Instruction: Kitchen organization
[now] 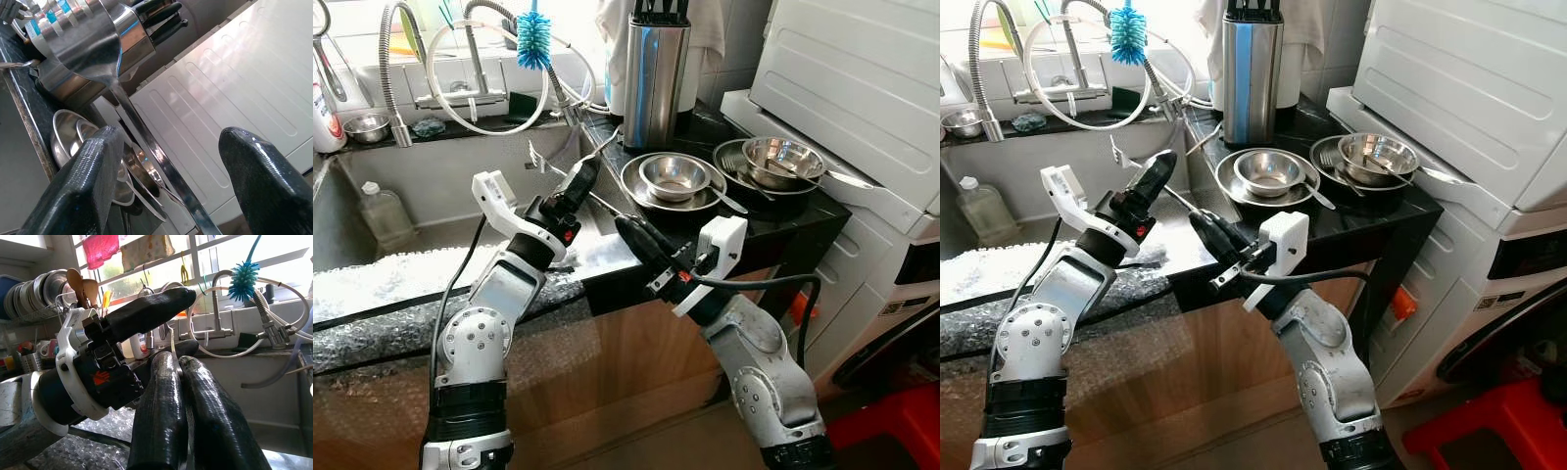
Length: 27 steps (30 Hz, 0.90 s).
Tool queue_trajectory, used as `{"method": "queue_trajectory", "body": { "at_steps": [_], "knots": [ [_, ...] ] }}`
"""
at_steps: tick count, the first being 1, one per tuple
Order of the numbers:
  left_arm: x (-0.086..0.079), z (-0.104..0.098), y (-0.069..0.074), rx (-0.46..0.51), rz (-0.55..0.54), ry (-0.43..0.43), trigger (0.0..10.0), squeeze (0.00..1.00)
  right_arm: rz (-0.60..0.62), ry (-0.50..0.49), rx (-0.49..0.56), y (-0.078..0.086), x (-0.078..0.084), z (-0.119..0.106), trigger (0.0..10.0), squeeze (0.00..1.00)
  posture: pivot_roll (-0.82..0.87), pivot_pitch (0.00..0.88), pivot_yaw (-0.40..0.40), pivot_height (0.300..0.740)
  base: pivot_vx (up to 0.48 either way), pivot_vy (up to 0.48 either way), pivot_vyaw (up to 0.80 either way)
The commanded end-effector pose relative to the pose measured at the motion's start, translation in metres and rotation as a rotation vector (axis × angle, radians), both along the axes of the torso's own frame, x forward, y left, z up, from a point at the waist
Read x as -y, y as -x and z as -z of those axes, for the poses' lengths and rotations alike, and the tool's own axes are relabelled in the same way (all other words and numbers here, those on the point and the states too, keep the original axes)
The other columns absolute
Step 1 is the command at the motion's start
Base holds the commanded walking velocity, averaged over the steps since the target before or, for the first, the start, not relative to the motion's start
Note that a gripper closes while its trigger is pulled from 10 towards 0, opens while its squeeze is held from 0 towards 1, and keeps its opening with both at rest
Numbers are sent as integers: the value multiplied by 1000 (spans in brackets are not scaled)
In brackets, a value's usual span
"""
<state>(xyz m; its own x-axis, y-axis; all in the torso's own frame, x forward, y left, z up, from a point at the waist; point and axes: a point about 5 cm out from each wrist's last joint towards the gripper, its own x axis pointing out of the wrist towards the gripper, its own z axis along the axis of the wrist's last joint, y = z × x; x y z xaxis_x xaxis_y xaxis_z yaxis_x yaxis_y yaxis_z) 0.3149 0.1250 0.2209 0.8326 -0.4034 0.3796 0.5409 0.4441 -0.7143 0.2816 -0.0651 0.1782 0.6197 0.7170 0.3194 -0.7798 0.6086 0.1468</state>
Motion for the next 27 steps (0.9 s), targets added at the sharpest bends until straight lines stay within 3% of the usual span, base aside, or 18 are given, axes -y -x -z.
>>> {"method": "queue_trajectory", "body": {
  "at_steps": [1,2,3,4,27],
  "knots": [
    [1,-2,1,9,7,-3,4235,0,-10,1,-7,0,-1,0,10000,0,-96,0,-18,740,0,0,0],
    [0,-1,1,2,-3,-1,4235,0,-7,1,-6,0,0,0,10000,0,-96,0,-18,740,0,0,0],
    [-1,0,0,-1,-8,1,353,0,-5,1,-6,0,0,0,10000,0,-96,0,-17,740,0,0,0],
    [-2,0,0,-4,-14,1,0,0,-2,1,-5,0,1,0,10000,0,-96,0,-17,740,0,0,0],
    [-3,5,-2,-35,-56,25,0,0,-5,1,4,2,1,-2,10000,0,-101,0,-20,740,0,0,0]
  ]
}}
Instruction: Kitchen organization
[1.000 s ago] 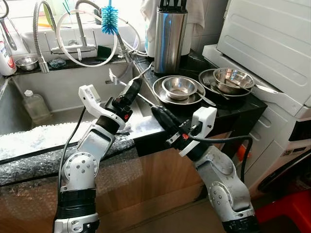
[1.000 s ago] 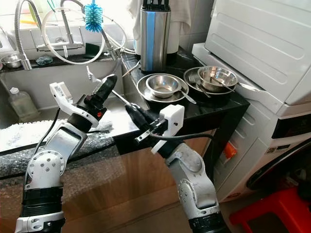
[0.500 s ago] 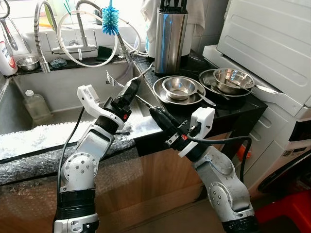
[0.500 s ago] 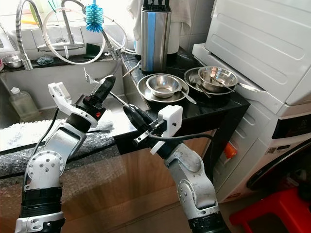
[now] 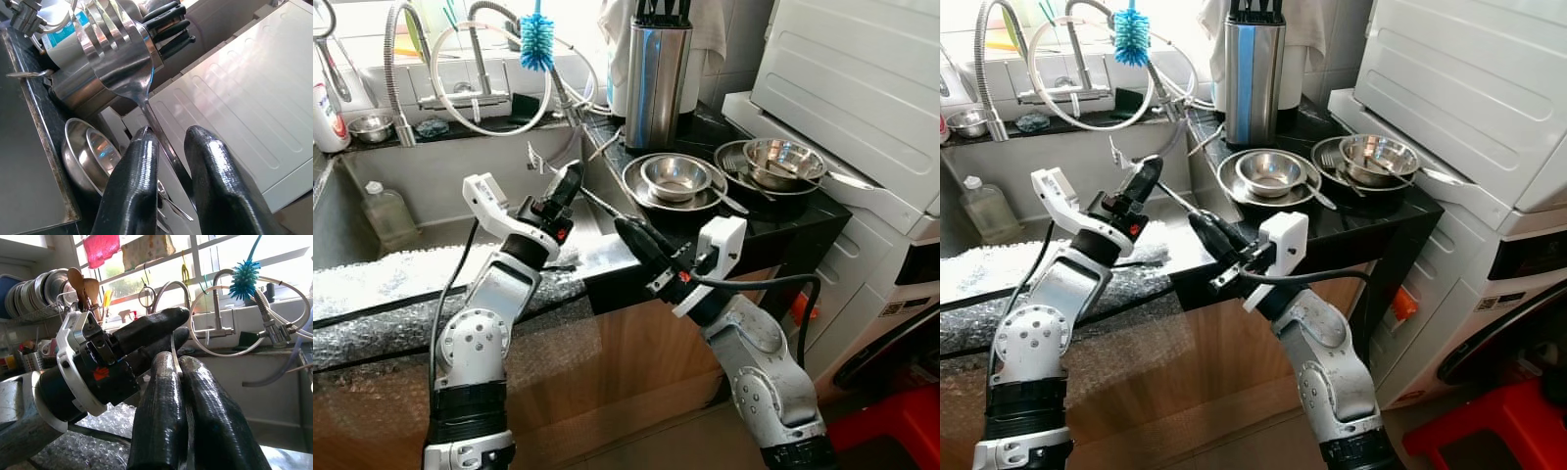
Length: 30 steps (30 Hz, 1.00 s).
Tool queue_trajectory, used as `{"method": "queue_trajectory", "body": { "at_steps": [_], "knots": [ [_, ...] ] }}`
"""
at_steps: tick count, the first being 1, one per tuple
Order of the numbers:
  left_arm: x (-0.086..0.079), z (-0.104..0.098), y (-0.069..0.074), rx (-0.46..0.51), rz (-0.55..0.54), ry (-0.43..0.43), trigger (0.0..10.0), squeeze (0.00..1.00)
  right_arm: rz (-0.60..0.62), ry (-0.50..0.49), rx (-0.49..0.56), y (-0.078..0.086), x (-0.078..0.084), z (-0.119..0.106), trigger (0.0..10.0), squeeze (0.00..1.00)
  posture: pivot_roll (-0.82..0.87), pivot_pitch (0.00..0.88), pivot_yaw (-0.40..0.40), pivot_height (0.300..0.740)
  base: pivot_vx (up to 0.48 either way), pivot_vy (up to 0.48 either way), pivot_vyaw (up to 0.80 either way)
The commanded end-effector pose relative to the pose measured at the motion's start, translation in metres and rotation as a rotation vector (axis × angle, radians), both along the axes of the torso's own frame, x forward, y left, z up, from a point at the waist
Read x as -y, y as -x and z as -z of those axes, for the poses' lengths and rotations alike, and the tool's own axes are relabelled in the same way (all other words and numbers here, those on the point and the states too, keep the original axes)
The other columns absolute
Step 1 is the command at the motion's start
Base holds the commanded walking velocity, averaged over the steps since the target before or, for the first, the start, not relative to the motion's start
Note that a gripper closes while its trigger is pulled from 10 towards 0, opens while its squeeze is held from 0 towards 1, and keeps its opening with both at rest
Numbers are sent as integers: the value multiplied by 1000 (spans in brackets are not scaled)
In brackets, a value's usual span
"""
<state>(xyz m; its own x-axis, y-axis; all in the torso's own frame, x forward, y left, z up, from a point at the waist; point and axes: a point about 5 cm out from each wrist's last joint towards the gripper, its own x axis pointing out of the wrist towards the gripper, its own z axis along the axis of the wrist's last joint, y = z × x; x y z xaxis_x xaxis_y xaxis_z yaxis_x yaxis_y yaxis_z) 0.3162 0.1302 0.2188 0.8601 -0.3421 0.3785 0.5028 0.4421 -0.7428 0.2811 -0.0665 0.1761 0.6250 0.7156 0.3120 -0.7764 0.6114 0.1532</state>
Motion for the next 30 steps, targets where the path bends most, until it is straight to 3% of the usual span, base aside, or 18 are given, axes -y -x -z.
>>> {"method": "queue_trajectory", "body": {
  "at_steps": [1,10,11,24,30],
  "knots": [
    [3,3,-1,-16,1,-15,0,0,-8,1,13,1,-1,-4,10000,0,-102,0,-19,740,0,0,0],
    [4,3,-1,-20,1,-21,0,0,19,25,11,-1,-1,-2,10000,0,-101,0,-20,740,0,0,0],
    [4,3,-1,-19,2,-17,0,0,44,24,10,-3,1,-2,10000,1000,-101,0,-19,740,0,0,0],
    [4,2,-2,-30,-4,13,0,0,89,24,0,-7,4,-1,10000,1000,-102,0,-17,740,0,0,0],
    [-12,3,-11,-73,-175,15,0,0,150,17,-3,-8,9,0,10000,1000,-103,0,-17,740,0,0,0]
  ]
}}
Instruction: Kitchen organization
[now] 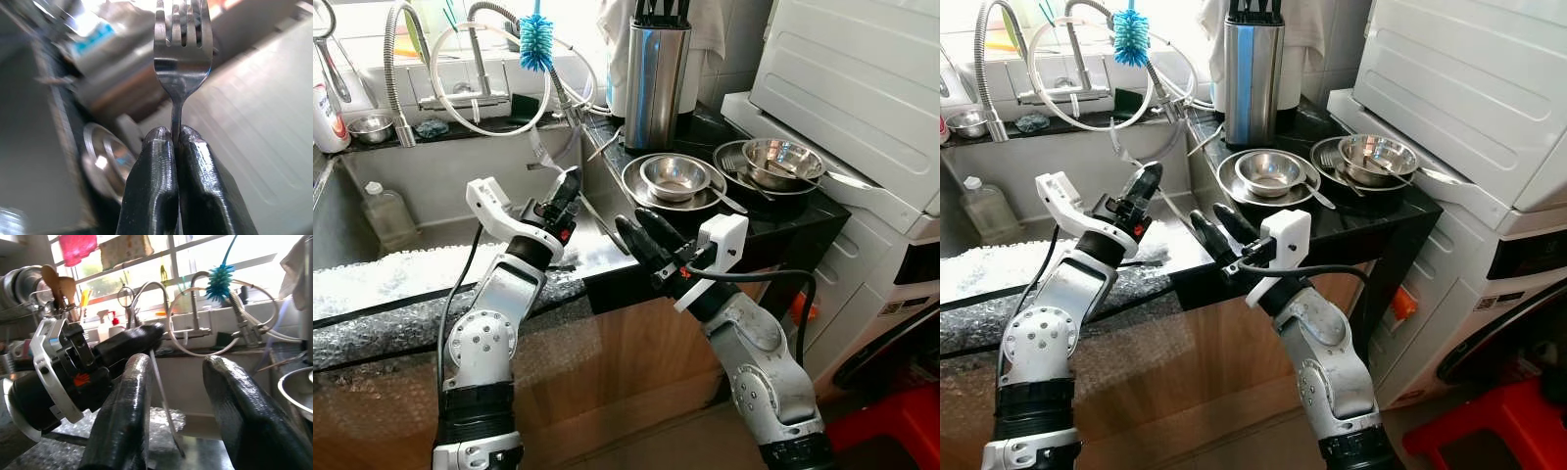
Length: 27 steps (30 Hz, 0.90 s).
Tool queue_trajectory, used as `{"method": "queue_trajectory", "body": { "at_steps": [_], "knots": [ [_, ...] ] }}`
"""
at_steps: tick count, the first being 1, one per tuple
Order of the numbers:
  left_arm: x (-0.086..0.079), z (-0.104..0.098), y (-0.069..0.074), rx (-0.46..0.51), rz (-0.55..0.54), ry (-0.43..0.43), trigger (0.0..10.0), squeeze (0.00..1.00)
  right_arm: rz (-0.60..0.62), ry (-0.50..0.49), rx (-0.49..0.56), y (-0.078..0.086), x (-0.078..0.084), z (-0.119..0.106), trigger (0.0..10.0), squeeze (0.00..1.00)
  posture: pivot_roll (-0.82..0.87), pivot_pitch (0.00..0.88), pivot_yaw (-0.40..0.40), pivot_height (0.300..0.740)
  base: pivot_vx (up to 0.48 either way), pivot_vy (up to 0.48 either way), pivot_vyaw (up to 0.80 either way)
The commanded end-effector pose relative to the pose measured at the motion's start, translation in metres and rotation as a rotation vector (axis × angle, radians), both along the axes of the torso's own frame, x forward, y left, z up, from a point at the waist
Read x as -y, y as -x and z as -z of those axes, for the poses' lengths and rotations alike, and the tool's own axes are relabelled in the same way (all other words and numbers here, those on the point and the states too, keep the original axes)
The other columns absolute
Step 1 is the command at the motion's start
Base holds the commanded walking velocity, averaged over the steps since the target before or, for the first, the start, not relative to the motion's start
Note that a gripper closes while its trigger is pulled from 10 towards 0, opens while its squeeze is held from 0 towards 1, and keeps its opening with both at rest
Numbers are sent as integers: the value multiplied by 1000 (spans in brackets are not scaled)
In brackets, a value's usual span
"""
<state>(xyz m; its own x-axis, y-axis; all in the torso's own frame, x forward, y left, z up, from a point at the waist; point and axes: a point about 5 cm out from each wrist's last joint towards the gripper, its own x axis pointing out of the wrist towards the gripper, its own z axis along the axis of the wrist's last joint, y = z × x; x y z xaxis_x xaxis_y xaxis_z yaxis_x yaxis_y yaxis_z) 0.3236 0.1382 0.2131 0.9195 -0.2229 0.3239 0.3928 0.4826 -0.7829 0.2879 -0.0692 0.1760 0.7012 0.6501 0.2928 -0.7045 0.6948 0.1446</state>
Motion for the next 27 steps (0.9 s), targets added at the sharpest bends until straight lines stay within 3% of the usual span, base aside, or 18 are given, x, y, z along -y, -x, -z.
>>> {"method": "queue_trajectory", "body": {
  "at_steps": [1,4,6,7,8,11,13,21,23,24,25,26,27],
  "knots": [
    [-8,-3,-5,-7,-83,-20,0,0,59,-5,6,-2,8,0,10000,1000,-103,0,-17,740,0,0,0],
    [-14,-4,-6,27,-149,-182,0,0,131,1,19,-4,15,-2,10000,1000,-105,0,-17,740,0,0,0],
    [-20,-6,-9,25,-214,-212,0,0,193,14,23,-5,21,-2,10000,1000,-109,0,-16,740,0,0,0],
    [-25,-6,-11,17,-263,-211,2235,0,220,20,25,-5,24,-2,10000,600,-109,0,-16,740,0,0,0],
    [-35,-6,-15,-10,-357,-215,10000,0,257,22,28,-5,28,-2,10000,0,-113,0,-16,740,0,0,0],
    [-52,-2,-18,-53,-517,-272,10000,0,310,21,32,-2,35,-2,10000,0,-115,0,-17,740,0,0,0],
    [-57,-1,-18,-57,-566,-313,10000,0,327,20,31,1,37,0,10000,0,-115,0,-17,740,0,0,0],
    [-60,6,-19,-76,-717,-431,10000,0,431,60,-13,20,52,22,10000,0,-120,0,-19,740,0,0,0],
    [-61,13,-22,-155,-732,-287,10000,0,455,72,-50,27,58,33,10000,0,-132,0,-15,740,0,0,0],
    [-61,13,-22,-155,-732,-287,10000,0,455,72,-50,27,58,33,10000,0,-132,0,-15,740,0,0,0],
    [-62,15,-24,-200,-720,-185,10000,0,458,71,-59,29,59,35,10000,0,-134,0,-15,740,0,0,0],
    [-61,19,-28,-269,-677,-23,10000,0,465,70,-70,32,61,38,10000,0,-135,0,-12,740,0,0,0],
    [-60,20,-30,-291,-648,65,10000,0,469,60,-81,33,62,39,10000,0,-135,0,-12,740,0,0,0]
  ]
}}
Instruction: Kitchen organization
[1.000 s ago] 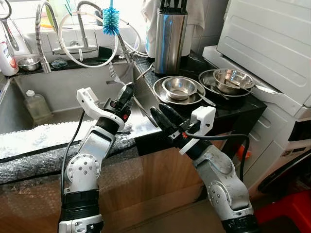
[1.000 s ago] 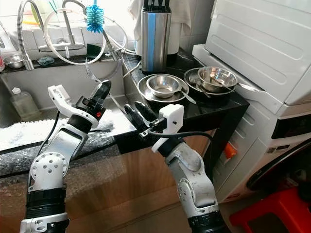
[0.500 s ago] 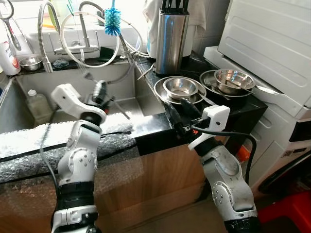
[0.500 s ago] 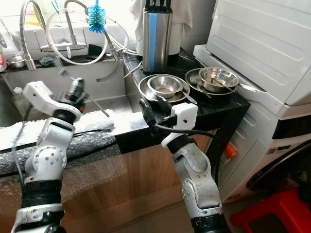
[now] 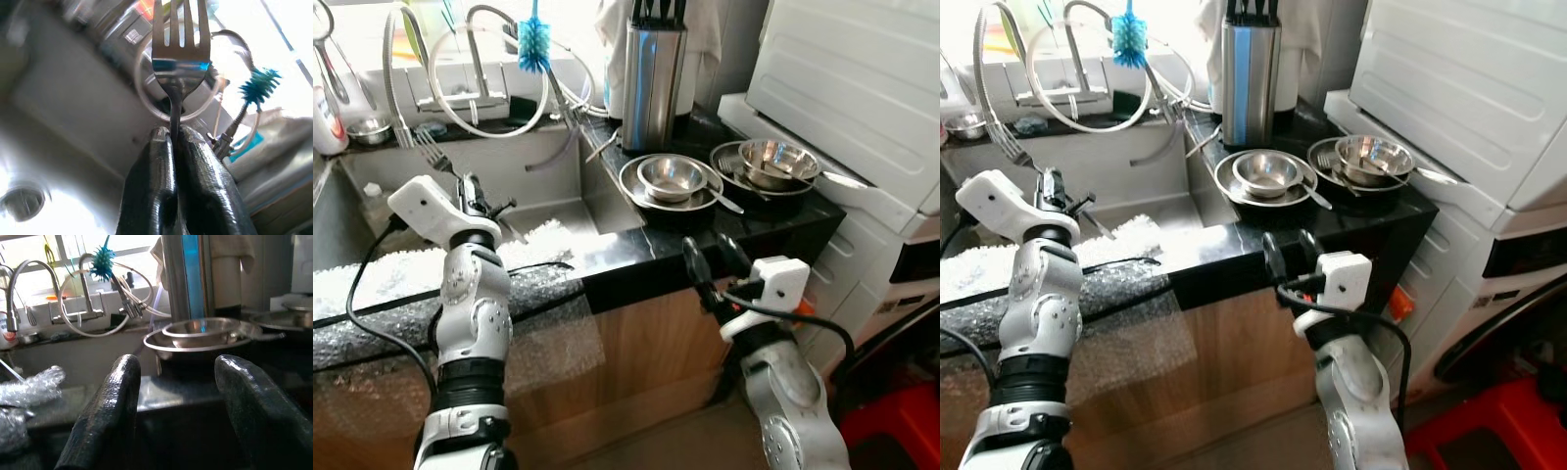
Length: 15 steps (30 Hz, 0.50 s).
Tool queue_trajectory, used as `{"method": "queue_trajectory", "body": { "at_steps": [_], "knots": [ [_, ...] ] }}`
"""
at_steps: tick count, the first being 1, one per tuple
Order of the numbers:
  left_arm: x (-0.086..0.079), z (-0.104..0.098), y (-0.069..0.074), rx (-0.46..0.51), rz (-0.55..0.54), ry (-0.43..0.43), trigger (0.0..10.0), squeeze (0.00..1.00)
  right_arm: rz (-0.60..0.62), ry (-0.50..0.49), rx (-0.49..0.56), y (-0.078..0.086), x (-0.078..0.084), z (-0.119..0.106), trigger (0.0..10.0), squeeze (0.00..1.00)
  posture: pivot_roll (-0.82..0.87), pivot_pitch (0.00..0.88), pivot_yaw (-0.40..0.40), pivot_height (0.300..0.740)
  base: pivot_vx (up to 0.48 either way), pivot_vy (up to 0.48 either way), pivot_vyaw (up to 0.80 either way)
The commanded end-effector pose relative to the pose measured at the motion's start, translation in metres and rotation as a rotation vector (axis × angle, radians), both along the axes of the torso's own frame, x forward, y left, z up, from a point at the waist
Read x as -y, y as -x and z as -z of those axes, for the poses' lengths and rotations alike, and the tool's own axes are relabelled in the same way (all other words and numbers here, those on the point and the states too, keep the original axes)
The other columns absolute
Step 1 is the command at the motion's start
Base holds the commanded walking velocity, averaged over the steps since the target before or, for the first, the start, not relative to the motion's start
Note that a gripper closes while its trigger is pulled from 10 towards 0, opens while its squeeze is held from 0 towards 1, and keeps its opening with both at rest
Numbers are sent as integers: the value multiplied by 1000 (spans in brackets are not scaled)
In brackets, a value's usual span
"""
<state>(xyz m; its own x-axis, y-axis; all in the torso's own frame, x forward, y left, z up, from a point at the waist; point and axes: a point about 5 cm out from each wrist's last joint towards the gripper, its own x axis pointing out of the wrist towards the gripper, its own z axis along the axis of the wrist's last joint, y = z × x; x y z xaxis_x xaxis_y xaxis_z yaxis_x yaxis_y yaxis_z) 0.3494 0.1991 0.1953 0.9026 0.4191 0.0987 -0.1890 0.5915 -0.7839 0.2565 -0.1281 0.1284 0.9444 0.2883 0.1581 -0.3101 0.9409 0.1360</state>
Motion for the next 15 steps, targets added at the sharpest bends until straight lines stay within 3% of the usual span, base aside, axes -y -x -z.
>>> {"method": "queue_trajectory", "body": {
  "at_steps": [1,3,6,15],
  "knots": [
    [4,2,-6,8,59,234,10000,0,19,-29,26,3,4,-6,10000,0,-136,0,-11,740,0,0,0],
    [5,1,-8,30,84,339,10000,0,23,-50,10,5,5,-3,10000,0,-134,0,-10,740,0,0,0],
    [1,-2,-9,45,67,362,10000,0,37,-65,-6,6,7,2,10000,0,-130,0,-9,740,0,0,0],
    [-7,-10,-8,70,30,305,10000,0,49,-88,-20,6,9,5,10000,0,-128,0,-8,740,0,0,0]
  ]
}}
